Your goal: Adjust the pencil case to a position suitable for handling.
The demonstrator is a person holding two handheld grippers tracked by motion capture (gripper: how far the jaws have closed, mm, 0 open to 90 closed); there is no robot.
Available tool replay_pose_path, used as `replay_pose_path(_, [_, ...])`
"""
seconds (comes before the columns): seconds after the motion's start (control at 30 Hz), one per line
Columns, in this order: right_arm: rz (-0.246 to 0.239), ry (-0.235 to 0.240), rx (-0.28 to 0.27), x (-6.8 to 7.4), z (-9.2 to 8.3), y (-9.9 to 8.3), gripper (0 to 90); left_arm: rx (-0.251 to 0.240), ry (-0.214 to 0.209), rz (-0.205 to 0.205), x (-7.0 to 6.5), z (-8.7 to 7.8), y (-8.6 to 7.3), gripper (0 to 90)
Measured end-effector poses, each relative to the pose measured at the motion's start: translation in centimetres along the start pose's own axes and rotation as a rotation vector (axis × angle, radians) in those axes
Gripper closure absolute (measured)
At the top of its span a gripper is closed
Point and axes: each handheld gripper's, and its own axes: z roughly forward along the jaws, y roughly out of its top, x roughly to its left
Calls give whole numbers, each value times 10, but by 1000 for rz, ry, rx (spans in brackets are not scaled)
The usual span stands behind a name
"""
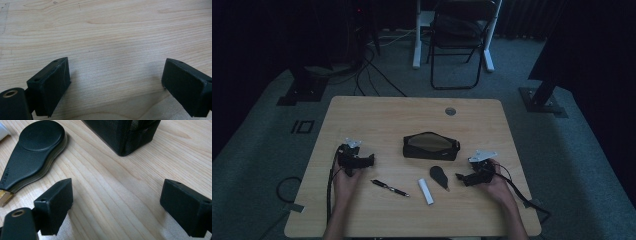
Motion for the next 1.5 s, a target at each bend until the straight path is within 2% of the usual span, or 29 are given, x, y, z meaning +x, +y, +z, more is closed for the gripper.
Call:
replay_pose_path(0.13, [0, -1, 0, 0, 0, 0, 113, -1, -7, 3, -1, -1, -2, 85])
replay_pose_path(0.4, [-15, 16, 0, 0, -2, -2, 118, -3, -73, 77, 3, -6, -6, 85])
replay_pose_path(0.6, [11, -11, 3, -1, -5, -2, 185, -2, -85, 90, 5, -6, -7, 85])
replay_pose_path(0.7, [7, -54, 7, -1, -8, -1, 217, -1, -79, 84, 4, -7, -7, 85])
replay_pose_path(0.83, [22, -80, -35, -1, -14, 3, 234, -2, -69, 71, 1, -7, -7, 85])
replay_pose_path(0.97, [44, -86, -74, 0, -22, 9, 236, -2, -69, 70, 1, -7, -7, 85])
replay_pose_path(1.13, [45, -95, -101, 2, -28, 15, 263, -2, -69, 70, 1, -7, -7, 85])
replay_pose_path(1.23, [36, -108, -140, 5, -35, 22, 296, -3, -69, 70, 1, -7, -7, 85])
replay_pose_path(1.5, [61, -121, -200, 2, -41, 31, 332, -2, -65, 67, 1, -7, -7, 85])
